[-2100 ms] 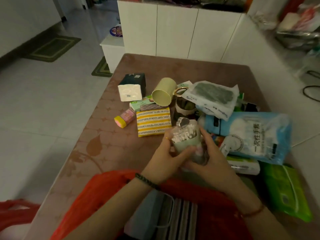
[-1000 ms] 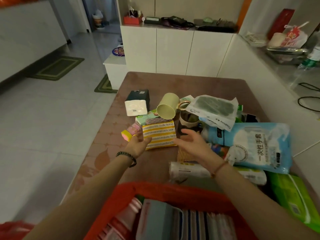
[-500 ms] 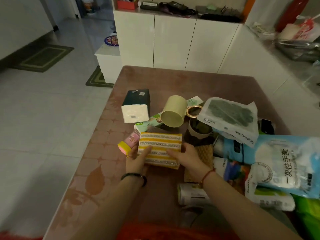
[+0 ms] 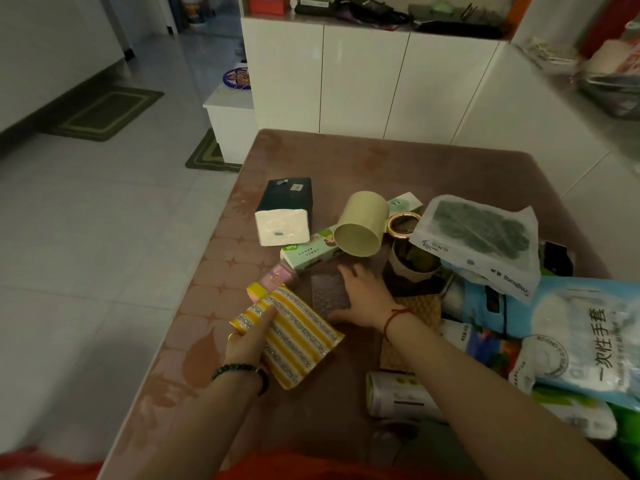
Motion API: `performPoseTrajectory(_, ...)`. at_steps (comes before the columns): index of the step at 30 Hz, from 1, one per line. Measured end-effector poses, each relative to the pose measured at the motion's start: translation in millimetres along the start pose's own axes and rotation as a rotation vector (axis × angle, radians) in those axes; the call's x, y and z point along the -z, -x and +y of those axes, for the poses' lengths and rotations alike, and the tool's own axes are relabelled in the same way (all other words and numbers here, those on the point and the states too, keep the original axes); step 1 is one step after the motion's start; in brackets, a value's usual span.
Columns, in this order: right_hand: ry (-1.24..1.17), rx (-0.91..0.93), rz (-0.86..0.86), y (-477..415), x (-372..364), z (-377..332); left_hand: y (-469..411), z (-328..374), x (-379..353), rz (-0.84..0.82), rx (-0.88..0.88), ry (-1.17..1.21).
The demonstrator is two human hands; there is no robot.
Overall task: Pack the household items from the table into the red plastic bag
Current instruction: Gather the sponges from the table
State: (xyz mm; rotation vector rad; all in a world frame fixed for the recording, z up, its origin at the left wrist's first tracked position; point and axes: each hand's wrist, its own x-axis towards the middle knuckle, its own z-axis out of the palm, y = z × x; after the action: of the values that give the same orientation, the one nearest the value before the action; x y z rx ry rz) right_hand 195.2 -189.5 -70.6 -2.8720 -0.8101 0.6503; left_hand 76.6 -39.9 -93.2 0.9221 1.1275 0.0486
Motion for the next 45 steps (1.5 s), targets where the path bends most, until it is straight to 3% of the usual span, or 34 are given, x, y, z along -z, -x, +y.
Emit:
performPoseTrajectory(3, 0.129, -0.049, -0.016, 7.4, -2.9, 6.0, 2.0, -1.8, 0.8, 0.002, 0.026, 0.019)
performPoseTrajectory(5, 0.089, -0.059, -0.001, 16.7, -7.9, 10.3, 5.4, -3.2, 2.4, 0.048, 0.003, -0.002)
performPoseTrajectory(10, -0.436, -0.091, 0.089, 36.7, -16.0, 11.7, 18.0, -3.4, 1.3, 0.130, -0.053, 0.012)
performPoseTrajectory(13, -0.606, -0.156, 0.476, 45.9, -6.0, 5.2, 25.7, -2.6, 0.6, 0.152, -0.109, 0.020)
performPoseTrajectory(15, -0.865, -0.166, 0.723, 56.6, 2.5, -4.5, 31.2, -4.8, -0.7, 0.124, -0.144, 0.002)
performPoseTrajectory(18, -1.067, -0.069, 0.540, 70.6, 1.2, -22.9, 46.3, -10.0, -10.8, -0.121, -0.174, -0.090)
performPoseTrajectory(21, -1.041, 0.003, 0.379, 81.7, -7.0, -31.5, 62.1, -18.3, -22.5, -0.366, -0.165, -0.095)
performPoseTrajectory(26, -1.092, 0.026, 0.088, 92.2, -13.2, -33.5, 61.9, -26.9, -25.0, -0.338, -0.179, -0.212)
performPoseTrajectory(28, -1.062, -0.037, 0.192, 94.3, -14.4, -28.6, 58.4, -26.3, -23.1, -0.266, -0.157, -0.177)
performPoseTrajectory(31, -0.660, -0.389, 0.540, 95.0, -16.5, 5.3, 54.6, -25.2, -16.4, -0.196, -0.157, -0.155)
performPoseTrajectory(33, -0.407, -0.530, 0.456, 99.0, -21.6, 26.3, 55.3, -23.7, -12.0, -0.197, -0.185, -0.157)
performPoseTrajectory(35, -0.383, -0.546, 0.352, 98.5, -27.9, 37.4, 58.5, -20.9, -7.5, -0.193, -0.196, -0.124)
performPoseTrajectory(37, -0.569, -0.525, 0.363, 97.4, -26.3, 36.1, 65.6, -16.9, -4.2, -0.188, -0.201, -0.084)
performPoseTrajectory(40, -0.863, -0.394, 0.585, 108.1, -10.7, 24.1, 86.6, -7.0, -2.5, -0.199, -0.242, 0.012)
performPoseTrajectory(42, -1.212, -0.219, 0.698, 133.3, 5.5, 13.3, 101.4, -1.2, -1.2, -0.199, -0.319, 0.046)
performPoseTrajectory(44, -1.493, 0.007, 0.631, 168.4, 20.0, 2.8, 123.5, -0.5, -4.1, -0.275, -0.419, 0.009)
performPoseTrajectory(45, -1.491, 0.096, 0.575, 184.6, 24.8, -0.2, 137.4, -3.6, -8.8, -0.354, -0.460, -0.023)
